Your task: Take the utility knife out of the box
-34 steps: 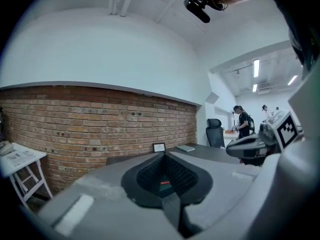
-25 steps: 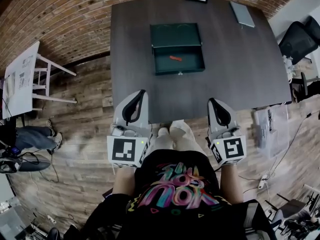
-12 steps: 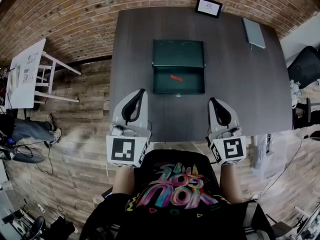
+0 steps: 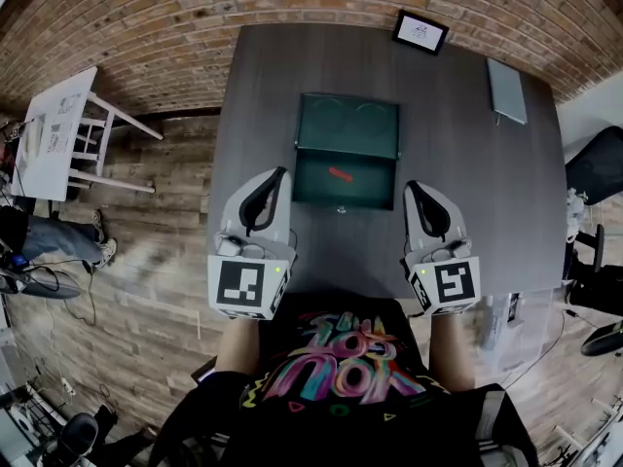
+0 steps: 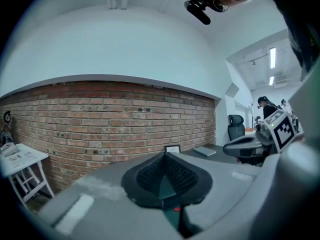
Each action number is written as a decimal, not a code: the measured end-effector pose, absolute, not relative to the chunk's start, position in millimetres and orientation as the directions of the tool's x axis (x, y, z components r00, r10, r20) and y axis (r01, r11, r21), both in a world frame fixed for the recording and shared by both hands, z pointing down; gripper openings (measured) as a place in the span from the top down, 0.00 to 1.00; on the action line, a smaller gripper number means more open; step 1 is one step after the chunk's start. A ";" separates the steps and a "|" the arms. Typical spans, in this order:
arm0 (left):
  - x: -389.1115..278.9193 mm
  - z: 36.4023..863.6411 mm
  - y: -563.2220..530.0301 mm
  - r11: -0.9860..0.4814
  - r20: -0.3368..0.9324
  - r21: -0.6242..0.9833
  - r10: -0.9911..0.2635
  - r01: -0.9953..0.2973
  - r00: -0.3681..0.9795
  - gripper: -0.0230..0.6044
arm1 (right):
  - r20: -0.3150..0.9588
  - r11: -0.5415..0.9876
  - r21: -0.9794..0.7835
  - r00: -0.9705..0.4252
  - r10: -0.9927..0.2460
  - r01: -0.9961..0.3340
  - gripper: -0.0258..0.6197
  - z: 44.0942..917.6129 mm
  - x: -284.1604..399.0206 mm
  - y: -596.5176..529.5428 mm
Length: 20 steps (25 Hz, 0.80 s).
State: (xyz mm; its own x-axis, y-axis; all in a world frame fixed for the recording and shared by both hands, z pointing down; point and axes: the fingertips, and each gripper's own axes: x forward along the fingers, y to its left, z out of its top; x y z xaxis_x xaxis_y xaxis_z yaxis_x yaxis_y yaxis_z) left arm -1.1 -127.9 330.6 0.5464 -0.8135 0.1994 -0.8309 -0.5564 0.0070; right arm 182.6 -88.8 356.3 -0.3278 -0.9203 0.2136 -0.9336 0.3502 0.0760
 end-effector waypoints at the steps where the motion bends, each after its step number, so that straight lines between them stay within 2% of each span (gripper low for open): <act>1: -1.0 331.4 -131.2 -0.554 0.205 0.009 -0.814 -0.832 0.544 0.96 | 0.216 0.352 0.070 -0.330 -0.919 -0.933 0.96 356.9 182.9 -92.3; 20: -9.3 346.6 -166.8 -0.572 0.226 0.044 -0.793 -0.819 0.566 0.96 | 0.249 0.380 0.098 -0.347 -0.904 -0.920 0.96 370.9 158.5 -129.5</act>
